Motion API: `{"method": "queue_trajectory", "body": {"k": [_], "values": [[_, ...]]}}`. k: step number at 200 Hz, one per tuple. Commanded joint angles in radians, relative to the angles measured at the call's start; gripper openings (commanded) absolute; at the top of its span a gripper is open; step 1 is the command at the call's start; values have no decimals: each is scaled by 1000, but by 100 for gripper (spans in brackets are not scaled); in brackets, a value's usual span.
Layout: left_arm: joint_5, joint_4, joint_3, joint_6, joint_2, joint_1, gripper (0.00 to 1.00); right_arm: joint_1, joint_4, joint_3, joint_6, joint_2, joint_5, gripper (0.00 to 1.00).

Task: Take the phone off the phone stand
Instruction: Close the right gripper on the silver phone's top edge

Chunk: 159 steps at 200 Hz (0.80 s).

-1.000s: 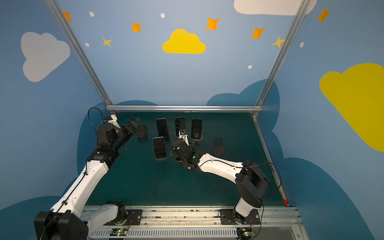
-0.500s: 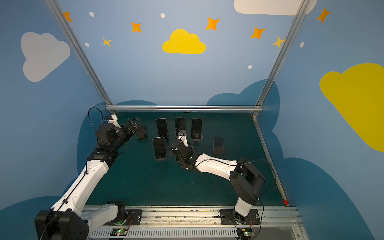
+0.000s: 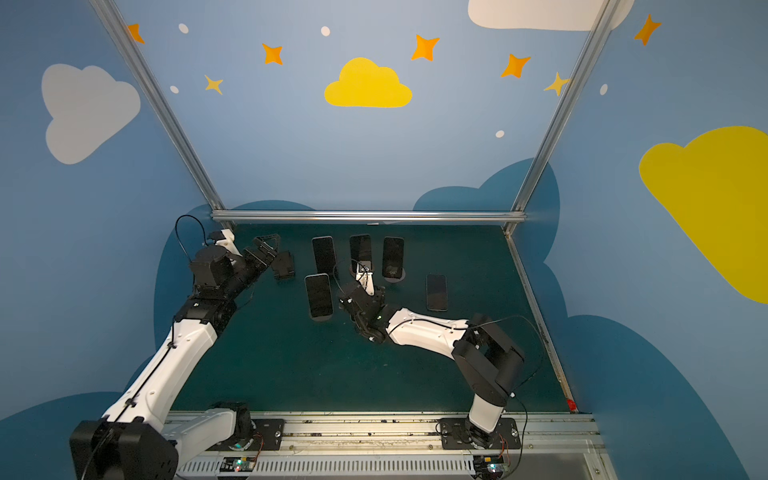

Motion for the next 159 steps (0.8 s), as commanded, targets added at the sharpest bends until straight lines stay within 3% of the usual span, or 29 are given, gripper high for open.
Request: {"method": "queue_trajectory", "body": {"k": [1,159], "values": [[14,26,-6,-6,6,8,100,7,18,10,4,31,13,84],[15,29,-8,-5,2,11,100,-12,26,-22,-25,35,-38,86]]}}
